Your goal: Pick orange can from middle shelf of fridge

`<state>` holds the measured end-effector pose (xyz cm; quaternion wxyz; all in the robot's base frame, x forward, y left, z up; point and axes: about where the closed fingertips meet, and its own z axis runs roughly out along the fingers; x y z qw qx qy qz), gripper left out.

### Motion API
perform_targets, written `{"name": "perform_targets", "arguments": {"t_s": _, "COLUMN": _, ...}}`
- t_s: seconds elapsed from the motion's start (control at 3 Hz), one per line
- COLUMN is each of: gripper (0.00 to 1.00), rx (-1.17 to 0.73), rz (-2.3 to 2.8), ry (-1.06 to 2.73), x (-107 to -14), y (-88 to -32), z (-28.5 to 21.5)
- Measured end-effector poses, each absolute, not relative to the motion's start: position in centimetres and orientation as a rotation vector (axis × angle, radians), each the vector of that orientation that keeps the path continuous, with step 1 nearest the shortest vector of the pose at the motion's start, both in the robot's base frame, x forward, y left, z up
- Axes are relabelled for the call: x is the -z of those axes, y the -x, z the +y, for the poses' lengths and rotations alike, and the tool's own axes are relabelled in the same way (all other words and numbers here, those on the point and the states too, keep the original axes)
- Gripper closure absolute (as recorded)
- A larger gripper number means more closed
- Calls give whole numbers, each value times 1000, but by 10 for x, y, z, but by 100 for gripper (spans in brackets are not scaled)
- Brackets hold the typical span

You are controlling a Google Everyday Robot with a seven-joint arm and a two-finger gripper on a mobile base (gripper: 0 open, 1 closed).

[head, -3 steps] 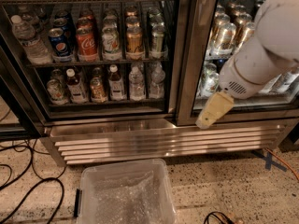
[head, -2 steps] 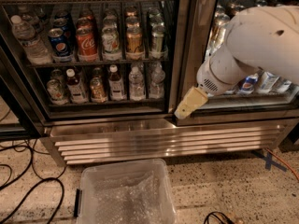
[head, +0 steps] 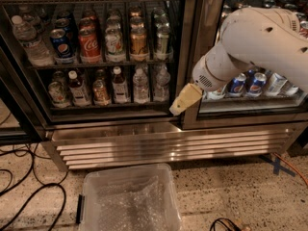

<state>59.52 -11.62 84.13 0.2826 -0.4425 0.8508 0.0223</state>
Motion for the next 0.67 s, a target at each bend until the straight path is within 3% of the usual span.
{"name": "perform_targets", "arguments": {"t_s": 0.67, "gripper": 0, "rx": -96, "rz": 2228, "ry": 1070, "x": -813, "y": -621, "z": -87}}
